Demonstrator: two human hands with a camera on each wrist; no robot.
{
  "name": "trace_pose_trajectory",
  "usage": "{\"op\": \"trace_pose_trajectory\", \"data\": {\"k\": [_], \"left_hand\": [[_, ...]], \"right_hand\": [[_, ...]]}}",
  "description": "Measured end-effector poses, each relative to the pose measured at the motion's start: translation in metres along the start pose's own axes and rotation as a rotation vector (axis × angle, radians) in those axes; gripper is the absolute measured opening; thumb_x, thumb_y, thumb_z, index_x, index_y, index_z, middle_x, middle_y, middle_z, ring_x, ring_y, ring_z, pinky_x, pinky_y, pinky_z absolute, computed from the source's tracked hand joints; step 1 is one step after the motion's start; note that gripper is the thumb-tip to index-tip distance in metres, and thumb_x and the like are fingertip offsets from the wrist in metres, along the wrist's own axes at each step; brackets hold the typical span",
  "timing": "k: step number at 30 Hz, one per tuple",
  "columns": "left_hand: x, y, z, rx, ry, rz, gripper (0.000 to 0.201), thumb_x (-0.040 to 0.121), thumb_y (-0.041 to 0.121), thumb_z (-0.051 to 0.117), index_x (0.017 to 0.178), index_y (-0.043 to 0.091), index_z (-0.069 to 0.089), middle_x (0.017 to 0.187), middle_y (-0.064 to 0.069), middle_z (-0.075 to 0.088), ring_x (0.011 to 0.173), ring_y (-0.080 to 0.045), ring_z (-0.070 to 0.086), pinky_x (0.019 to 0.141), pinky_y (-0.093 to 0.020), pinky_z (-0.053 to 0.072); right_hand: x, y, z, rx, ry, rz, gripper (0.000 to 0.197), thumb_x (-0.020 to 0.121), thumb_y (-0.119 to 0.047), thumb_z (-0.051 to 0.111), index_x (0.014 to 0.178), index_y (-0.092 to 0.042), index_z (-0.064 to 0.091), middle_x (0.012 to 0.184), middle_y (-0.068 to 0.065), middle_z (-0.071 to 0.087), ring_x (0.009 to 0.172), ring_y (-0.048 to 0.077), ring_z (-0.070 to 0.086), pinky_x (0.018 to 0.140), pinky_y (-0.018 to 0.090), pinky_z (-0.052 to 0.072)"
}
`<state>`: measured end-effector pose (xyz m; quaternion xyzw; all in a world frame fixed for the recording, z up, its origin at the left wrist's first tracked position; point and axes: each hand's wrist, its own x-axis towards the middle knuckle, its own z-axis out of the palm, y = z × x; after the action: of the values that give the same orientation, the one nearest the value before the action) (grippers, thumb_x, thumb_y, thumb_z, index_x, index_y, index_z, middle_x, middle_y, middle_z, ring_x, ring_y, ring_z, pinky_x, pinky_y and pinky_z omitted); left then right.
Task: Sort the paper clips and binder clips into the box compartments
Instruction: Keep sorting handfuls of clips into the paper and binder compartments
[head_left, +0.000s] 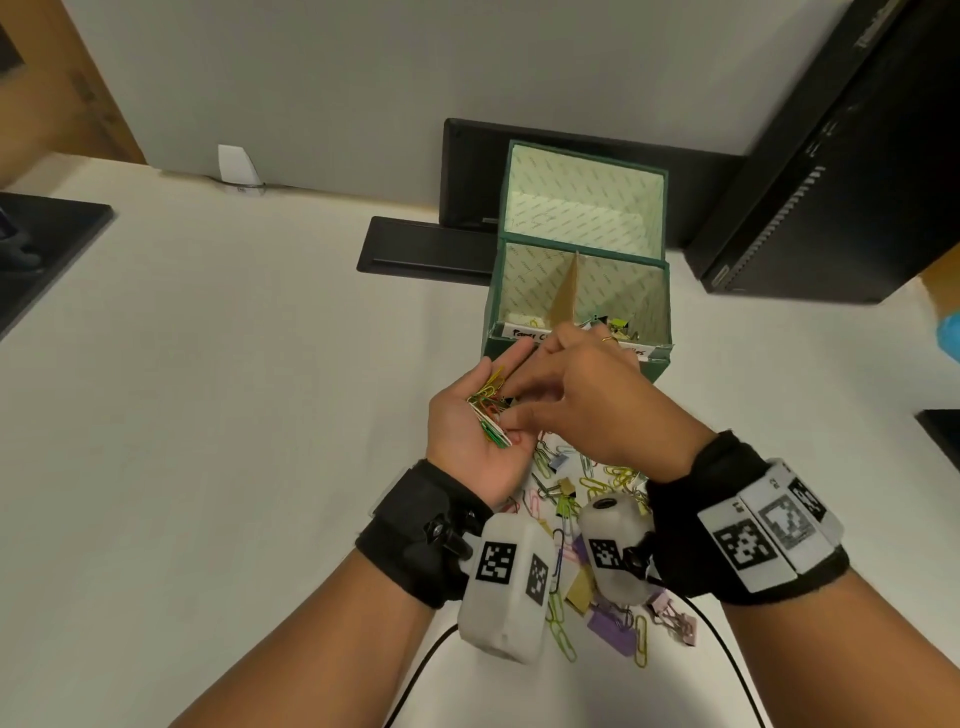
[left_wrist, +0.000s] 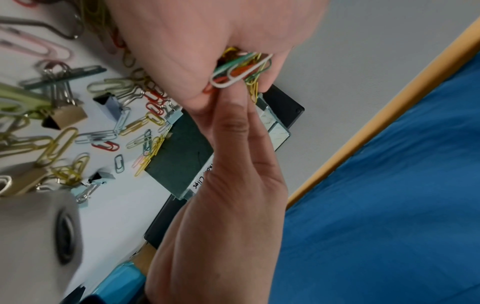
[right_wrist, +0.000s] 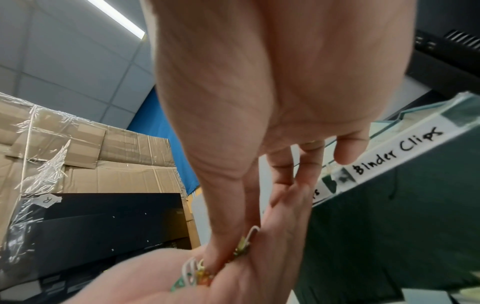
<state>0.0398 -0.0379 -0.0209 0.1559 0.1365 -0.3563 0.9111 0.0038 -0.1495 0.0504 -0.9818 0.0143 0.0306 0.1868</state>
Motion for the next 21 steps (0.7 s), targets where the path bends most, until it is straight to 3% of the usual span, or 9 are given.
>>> {"op": "trace_pose_trajectory", "data": {"k": [2, 5, 10, 12, 14, 17, 21], "left_hand": [[0.001, 0.000, -0.001, -0.001, 0.004, -0.002, 0.045, 0.100, 0.027, 0.036, 0.112, -0.001, 0.069, 0.116, -0.021, 0.066, 0.101, -0.029, 0.066, 0.088, -0.028, 0.051], [0.002, -0.001, -0.001, -0.021, -0.019, -0.005, 0.047, 0.101, 0.026, 0.035, 0.108, -0.003, 0.070, 0.117, -0.024, 0.066, 0.100, -0.033, 0.068, 0.093, -0.041, 0.052], [0.001, -0.001, 0.001, -0.058, -0.046, 0.006, 0.045, 0.101, 0.024, 0.035, 0.110, -0.007, 0.067, 0.116, -0.025, 0.066, 0.097, -0.032, 0.069, 0.095, -0.045, 0.050], [0.001, -0.001, 0.002, -0.083, -0.057, 0.012, 0.044, 0.101, 0.022, 0.035, 0.116, -0.008, 0.064, 0.118, -0.023, 0.064, 0.105, -0.033, 0.065, 0.093, -0.046, 0.052], [0.000, -0.001, 0.003, -0.106, -0.085, 0.006, 0.045, 0.101, 0.021, 0.035, 0.118, -0.010, 0.062, 0.119, -0.021, 0.060, 0.115, -0.035, 0.060, 0.091, -0.049, 0.054], [-0.001, -0.001, 0.005, -0.097, -0.089, -0.016, 0.044, 0.101, 0.022, 0.035, 0.116, -0.009, 0.062, 0.120, -0.027, 0.063, 0.105, -0.040, 0.065, 0.092, -0.052, 0.050], [-0.002, 0.000, 0.006, -0.099, -0.095, -0.029, 0.043, 0.102, 0.023, 0.035, 0.116, -0.008, 0.061, 0.119, -0.027, 0.064, 0.105, -0.041, 0.065, 0.094, -0.052, 0.048]], "right_hand": [[0.000, 0.002, 0.001, 0.030, 0.020, 0.000, 0.025, 0.080, -0.051, 0.071, 0.101, -0.039, 0.075, 0.101, -0.009, 0.050, 0.105, 0.015, 0.040, 0.098, 0.044, 0.035], [0.000, 0.005, 0.001, 0.067, 0.043, -0.004, 0.018, 0.085, -0.049, 0.067, 0.098, -0.038, 0.075, 0.099, -0.010, 0.051, 0.103, 0.015, 0.041, 0.097, 0.046, 0.037], [0.001, 0.006, -0.006, 0.105, 0.057, -0.023, 0.011, 0.091, -0.042, 0.061, 0.086, -0.048, 0.069, 0.097, -0.011, 0.056, 0.102, 0.015, 0.045, 0.098, 0.048, 0.036], [-0.002, 0.005, -0.012, 0.154, 0.055, -0.042, 0.022, 0.094, -0.038, 0.060, 0.080, -0.053, 0.065, 0.089, -0.020, 0.061, 0.097, 0.003, 0.050, 0.097, 0.036, 0.038], [-0.002, 0.007, -0.018, 0.243, 0.079, -0.044, 0.023, 0.097, -0.030, 0.058, 0.090, -0.048, 0.071, 0.079, -0.029, 0.064, 0.090, -0.011, 0.055, 0.083, 0.011, 0.040], [0.005, 0.020, -0.028, 0.310, 0.298, 0.029, 0.015, 0.094, -0.028, 0.063, 0.102, -0.028, 0.075, 0.090, -0.021, 0.067, 0.082, -0.013, 0.057, 0.071, 0.000, 0.042], [0.018, 0.043, -0.041, 0.233, 0.632, 0.126, 0.016, 0.091, -0.032, 0.067, 0.102, -0.024, 0.076, 0.088, -0.014, 0.069, 0.078, -0.002, 0.060, 0.071, 0.012, 0.046]]}}
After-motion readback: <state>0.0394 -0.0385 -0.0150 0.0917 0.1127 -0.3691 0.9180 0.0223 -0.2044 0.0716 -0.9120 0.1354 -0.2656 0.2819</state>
